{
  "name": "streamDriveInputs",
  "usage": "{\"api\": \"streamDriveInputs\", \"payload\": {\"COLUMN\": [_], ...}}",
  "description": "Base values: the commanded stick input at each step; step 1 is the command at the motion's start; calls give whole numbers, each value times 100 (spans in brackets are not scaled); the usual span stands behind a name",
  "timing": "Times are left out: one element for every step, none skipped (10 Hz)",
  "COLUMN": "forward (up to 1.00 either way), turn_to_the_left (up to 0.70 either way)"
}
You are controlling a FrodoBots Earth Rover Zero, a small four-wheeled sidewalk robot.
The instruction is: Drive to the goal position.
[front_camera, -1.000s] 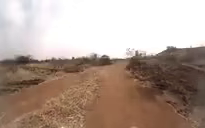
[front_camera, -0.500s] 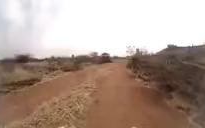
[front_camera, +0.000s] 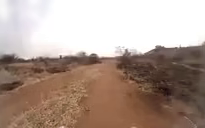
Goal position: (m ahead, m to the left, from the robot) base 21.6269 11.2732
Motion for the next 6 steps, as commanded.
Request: {"api": "streamDriveInputs", "payload": {"forward": [50, 50, 50, 50, 50, 50], "turn_to_the_left": [-6, 0, 0, 0, 0, 0]}}
